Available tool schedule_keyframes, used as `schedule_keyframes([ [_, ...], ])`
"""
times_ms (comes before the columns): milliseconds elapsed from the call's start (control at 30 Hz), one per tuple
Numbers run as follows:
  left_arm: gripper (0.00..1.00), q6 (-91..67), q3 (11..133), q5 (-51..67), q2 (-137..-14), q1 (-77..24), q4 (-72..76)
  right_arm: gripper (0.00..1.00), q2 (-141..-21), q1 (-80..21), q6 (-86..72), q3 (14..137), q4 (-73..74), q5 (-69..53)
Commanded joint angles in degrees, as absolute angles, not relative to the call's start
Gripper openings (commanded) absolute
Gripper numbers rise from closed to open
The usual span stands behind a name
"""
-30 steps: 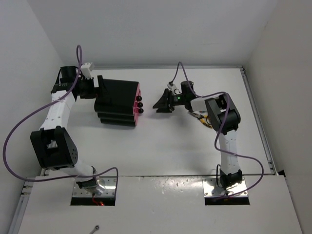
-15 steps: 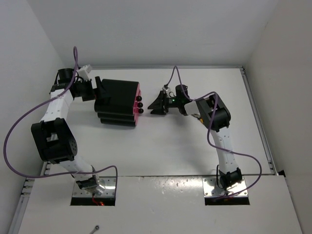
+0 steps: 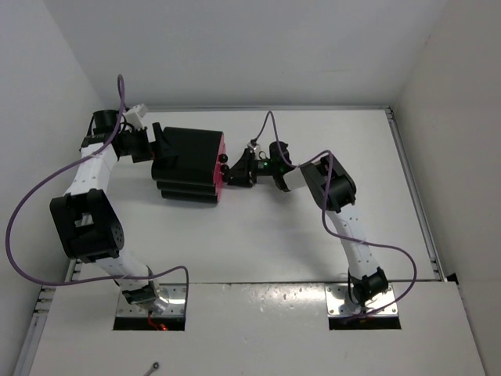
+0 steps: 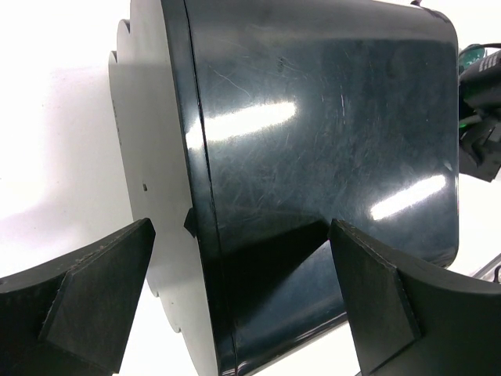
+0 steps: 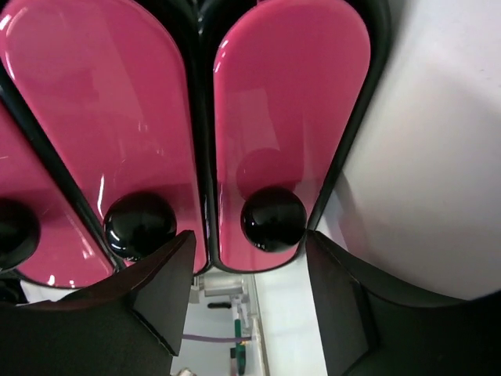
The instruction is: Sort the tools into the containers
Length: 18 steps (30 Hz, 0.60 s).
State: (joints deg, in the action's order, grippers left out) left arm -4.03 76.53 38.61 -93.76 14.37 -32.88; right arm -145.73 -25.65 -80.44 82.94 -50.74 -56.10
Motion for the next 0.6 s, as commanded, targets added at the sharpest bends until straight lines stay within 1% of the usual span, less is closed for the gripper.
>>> schedule_keyframes([
  [0, 1.00, -2.29, 75.59, 33.13, -95.98, 15.03, -33.40, 0.59, -147.30, -27.07, -82.08, 84.73, -53.79, -53.44],
  [67, 1.00, -2.29, 75.59, 33.13, -95.98, 15.03, -33.40, 0.58, -147.83, -27.07, -82.09, 84.73, -53.79, -52.92],
  [233, 1.00, -2.29, 75.59, 33.13, -95.98, 15.03, -33.40, 0.47, -148.35, -27.07, -82.09, 84.73, -53.00, -51.25],
  [300, 1.00, -2.29, 75.59, 33.13, -95.98, 15.03, -33.40, 0.44, -148.36, -27.07, -82.09, 84.73, -53.00, -50.54],
  [433, 1.00, -2.29, 75.06, 32.61, -95.98, 15.03, -32.88, 0.37, -147.75, -27.07, -81.47, 82.71, -53.00, -49.75],
  [567, 1.00, -2.29, 74.53, 32.61, -95.98, 15.03, -32.87, 0.33, -145.48, -25.93, -79.20, 78.51, -53.52, -49.05],
])
